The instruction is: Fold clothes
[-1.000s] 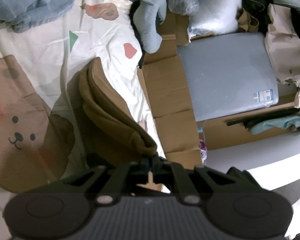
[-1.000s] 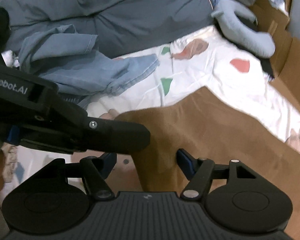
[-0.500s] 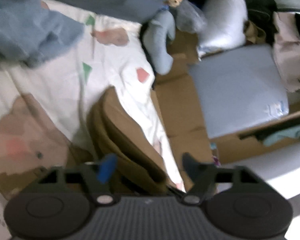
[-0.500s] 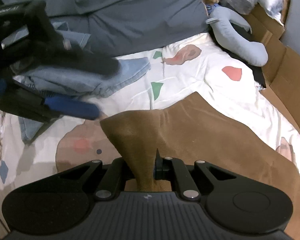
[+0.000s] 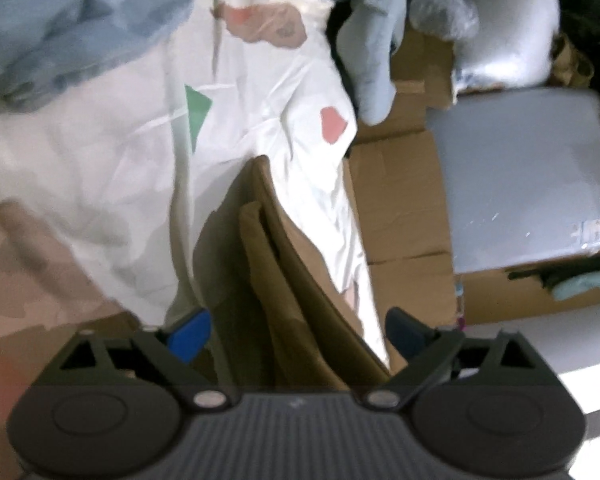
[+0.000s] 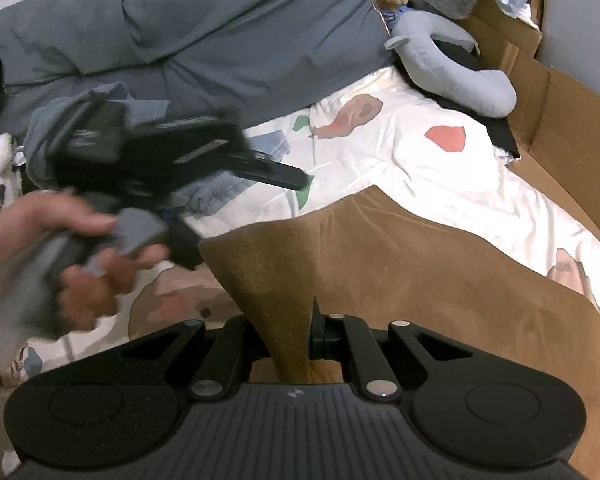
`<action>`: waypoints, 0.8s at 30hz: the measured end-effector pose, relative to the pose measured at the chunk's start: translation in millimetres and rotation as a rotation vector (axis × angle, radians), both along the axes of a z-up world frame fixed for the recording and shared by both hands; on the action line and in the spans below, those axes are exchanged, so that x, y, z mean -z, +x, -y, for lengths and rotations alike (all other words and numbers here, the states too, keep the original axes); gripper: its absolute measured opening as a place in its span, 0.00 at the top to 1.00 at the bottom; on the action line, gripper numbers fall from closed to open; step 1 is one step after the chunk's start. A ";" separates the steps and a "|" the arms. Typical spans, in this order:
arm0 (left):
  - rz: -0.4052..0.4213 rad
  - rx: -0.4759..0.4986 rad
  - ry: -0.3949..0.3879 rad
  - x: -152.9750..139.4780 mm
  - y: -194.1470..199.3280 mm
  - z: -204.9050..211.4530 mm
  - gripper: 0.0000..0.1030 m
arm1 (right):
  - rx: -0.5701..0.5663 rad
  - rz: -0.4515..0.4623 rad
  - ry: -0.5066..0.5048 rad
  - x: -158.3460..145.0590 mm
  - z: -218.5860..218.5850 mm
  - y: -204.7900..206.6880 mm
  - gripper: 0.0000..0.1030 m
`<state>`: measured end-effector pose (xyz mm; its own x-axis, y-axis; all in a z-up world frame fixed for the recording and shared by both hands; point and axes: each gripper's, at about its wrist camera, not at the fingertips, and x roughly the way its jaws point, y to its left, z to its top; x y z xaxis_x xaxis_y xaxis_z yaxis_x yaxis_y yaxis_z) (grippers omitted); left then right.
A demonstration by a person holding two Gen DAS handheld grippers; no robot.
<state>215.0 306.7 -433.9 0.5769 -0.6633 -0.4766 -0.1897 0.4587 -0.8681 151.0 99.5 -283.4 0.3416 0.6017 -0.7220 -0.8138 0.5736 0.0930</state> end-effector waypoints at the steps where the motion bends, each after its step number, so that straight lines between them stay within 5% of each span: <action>1: 0.004 0.019 0.017 1.3 7.8 0.6 0.07 | 0.006 -0.001 0.002 0.6 0.7 0.6 0.94; 6: -0.040 0.100 0.040 18.6 44.7 5.9 0.06 | 0.032 -0.018 0.013 4.0 3.1 5.6 0.94; 9: -0.057 0.099 -0.012 32.0 60.1 8.4 0.07 | 0.037 -0.027 0.012 5.8 2.8 7.4 0.94; 11: -0.051 0.091 -0.029 37.1 66.9 11.3 0.19 | 0.036 -0.031 0.012 6.3 2.2 7.4 0.94; 15: -0.095 0.086 -0.058 53.0 79.6 17.3 0.26 | 0.028 -0.029 0.003 6.2 3.4 6.9 0.94; 20: -0.126 0.086 -0.102 66.1 85.9 18.9 0.67 | 0.016 -0.024 -0.002 5.9 8.1 7.1 0.94; 24: -0.086 0.080 -0.010 59.2 84.5 23.6 0.88 | 0.017 -0.036 0.020 8.9 9.9 9.6 0.94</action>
<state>299.4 283.2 -493.1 0.4795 -0.7107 -0.5148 -0.2265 0.4665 -0.8550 160.6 89.6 -292.3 0.3263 0.6100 -0.7220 -0.7997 0.5855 0.1332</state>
